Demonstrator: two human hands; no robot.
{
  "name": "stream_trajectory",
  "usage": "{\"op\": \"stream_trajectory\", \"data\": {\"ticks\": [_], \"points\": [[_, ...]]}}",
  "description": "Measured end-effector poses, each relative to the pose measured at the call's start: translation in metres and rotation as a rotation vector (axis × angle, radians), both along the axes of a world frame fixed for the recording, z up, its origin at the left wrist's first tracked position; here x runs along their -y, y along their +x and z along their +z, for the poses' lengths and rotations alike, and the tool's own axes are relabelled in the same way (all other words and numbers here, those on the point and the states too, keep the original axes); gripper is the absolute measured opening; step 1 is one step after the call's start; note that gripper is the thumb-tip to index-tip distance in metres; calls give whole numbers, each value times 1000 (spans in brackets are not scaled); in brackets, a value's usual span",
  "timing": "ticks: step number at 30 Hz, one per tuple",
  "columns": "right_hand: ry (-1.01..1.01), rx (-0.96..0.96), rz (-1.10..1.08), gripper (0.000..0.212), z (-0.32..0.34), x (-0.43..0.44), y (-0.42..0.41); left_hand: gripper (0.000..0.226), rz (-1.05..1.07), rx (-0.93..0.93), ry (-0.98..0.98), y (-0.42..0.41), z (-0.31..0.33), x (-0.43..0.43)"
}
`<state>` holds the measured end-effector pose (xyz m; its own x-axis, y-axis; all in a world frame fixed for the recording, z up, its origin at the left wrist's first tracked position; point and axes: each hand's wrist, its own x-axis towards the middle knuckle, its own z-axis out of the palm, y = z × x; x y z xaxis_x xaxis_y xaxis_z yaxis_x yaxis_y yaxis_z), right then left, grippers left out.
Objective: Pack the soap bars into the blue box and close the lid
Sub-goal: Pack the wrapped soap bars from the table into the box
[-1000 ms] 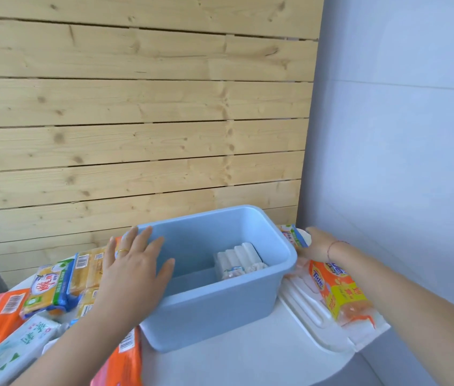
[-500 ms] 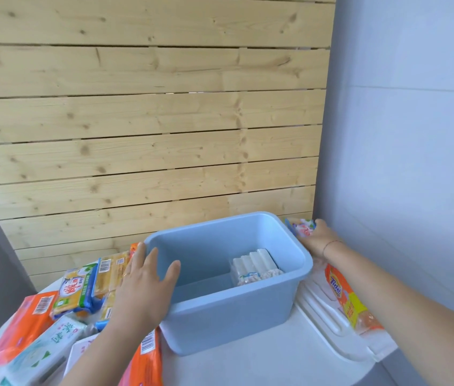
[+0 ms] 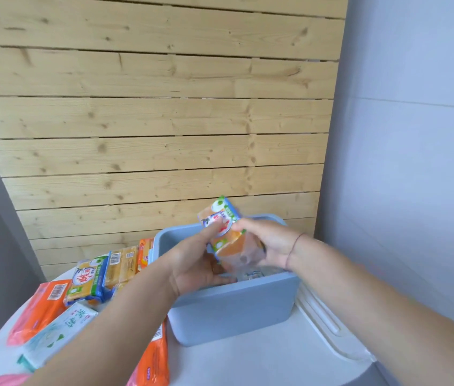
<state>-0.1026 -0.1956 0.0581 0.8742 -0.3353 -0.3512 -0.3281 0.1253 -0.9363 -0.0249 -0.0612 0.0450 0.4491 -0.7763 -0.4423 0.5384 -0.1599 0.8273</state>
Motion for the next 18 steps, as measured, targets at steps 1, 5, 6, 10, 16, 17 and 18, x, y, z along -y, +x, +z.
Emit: {"op": "stream_trajectory", "data": {"ticks": [1, 5, 6, 10, 16, 17, 18], "points": [[81, -45, 35, 27, -9, -4, 9, 31, 21, -28, 10, 4, -5, 2], [165, -156, 110, 15, -28, -1, 28, 20, 142, -67, 135, 16, -19, 11], [155, -189, 105, 17, -30, 1, 31, 19, 147, -46, 183, 19, -23, 15], [29, -302, 74, 31, -39, 5, 33, 12, 126, 52, 331, 28, -34, 26], [-487, -561, 257, 33, -52, 8, 43, 25, 81, 41, 342, 26, -40, 26], [-603, -606, 324, 25, -52, 7, 44, 27, 60, 33, 353, 26, -40, 25], [-728, -649, 377, 14, -50, 5, 44, 31, 49, 30, 366, 26, -39, 23]]}}
